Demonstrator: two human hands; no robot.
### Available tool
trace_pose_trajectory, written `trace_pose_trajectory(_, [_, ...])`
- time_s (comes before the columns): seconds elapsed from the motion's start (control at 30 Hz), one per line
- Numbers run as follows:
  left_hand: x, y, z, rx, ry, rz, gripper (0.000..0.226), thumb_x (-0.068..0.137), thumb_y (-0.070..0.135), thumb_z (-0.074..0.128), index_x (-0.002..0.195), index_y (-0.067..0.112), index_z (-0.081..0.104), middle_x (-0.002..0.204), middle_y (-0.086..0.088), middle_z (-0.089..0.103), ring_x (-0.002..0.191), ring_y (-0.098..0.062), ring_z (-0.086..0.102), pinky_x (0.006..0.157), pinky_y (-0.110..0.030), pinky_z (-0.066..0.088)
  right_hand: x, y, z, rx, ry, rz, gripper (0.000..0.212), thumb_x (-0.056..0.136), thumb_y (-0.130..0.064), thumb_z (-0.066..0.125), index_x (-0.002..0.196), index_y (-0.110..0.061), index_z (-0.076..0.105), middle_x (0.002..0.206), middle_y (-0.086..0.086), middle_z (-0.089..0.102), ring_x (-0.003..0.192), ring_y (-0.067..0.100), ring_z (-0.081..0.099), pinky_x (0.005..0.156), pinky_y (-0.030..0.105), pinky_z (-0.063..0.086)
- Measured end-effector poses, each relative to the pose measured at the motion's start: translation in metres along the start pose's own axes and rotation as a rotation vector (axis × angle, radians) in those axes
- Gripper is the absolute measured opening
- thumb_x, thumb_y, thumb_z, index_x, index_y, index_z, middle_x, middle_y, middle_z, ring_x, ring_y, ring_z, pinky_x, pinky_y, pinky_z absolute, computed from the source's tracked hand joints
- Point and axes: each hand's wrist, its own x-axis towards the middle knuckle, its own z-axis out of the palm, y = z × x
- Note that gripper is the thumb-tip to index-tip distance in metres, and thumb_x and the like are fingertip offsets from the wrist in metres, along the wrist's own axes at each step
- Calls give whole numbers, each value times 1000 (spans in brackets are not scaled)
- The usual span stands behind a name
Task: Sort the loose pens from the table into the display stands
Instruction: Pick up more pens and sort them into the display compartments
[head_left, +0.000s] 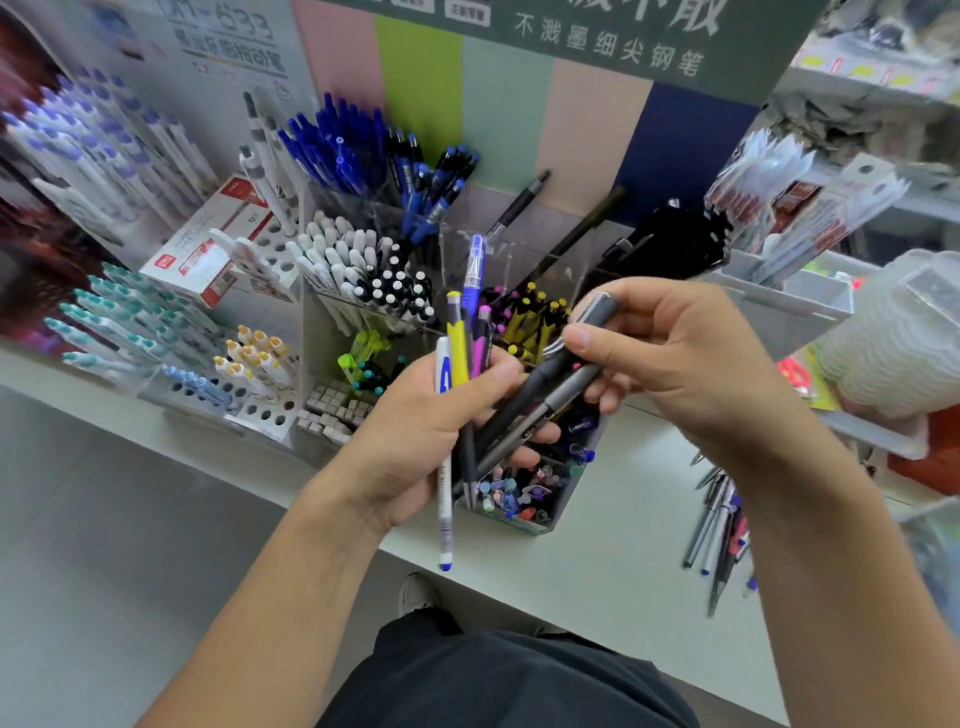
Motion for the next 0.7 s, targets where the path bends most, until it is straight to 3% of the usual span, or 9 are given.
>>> trace_pose_trajectory(0.07, [2,-6,-1,-52,32,-22,24,92,27,59,86,8,71,94,-19,74,75,-32,73,62,-36,63,-11,-2,-10,-41,52,-52,22,78,-14,72,91,3,66,68,13,68,52,19,63,48,21,52])
trace_pose_trajectory(0.13, [5,-15,-5,-120,141,-37,23,100,24,55,87,6,62,83,-13,68,66,-25,68,57,-32,60,-25,-6,-24,-79,126,-131,14,78,-13,71,87,-3,67,67,8,68,52,17,63,50,21,53])
trace_pose_trajectory(0.23, [11,-29,-19,-73,241,-53,21,103,23,55,86,14,45,69,-1,46,49,-10,39,41,-18,36,-42,-6,-46,-165,226,-224,10,77,-22,75,85,-22,69,73,6,72,55,20,66,53,24,56])
trace_pose_trajectory(0.33, [11,-39,-32,82,232,-61,17,103,26,55,97,15,45,66,3,38,49,-9,26,41,-18,25,-53,5,-57,-477,255,-274,14,80,-28,82,89,-29,71,74,-1,70,58,19,67,60,34,58])
trace_pose_trajectory(0.4, [9,-42,-37,135,231,-46,15,102,27,56,102,15,46,65,3,39,50,-11,26,42,-20,23,-57,12,-52,-721,245,-339,14,82,-25,81,94,-24,74,72,-7,71,64,15,66,67,29,55])
trace_pose_trajectory(0.5, [6,-45,-41,192,229,-9,17,102,25,56,93,12,49,64,1,42,49,-13,26,42,-22,25,-57,22,-39,-950,238,-503,16,84,-18,79,96,-9,76,80,-2,72,76,11,60,72,17,46])
trace_pose_trajectory(0.57, [5,-48,-44,234,238,-11,18,102,24,57,92,8,55,64,0,45,47,-12,26,42,-22,24,-52,32,-33,-1012,212,-589,15,85,-14,78,97,-6,75,86,3,74,77,11,60,73,22,48])
trace_pose_trajectory(0.7, [7,-61,-42,297,299,-36,16,102,20,58,110,14,70,69,-3,54,42,-8,33,40,-19,27,-44,58,-20,-1074,78,-672,12,88,-5,76,100,-3,72,90,6,72,78,23,66,69,34,53])
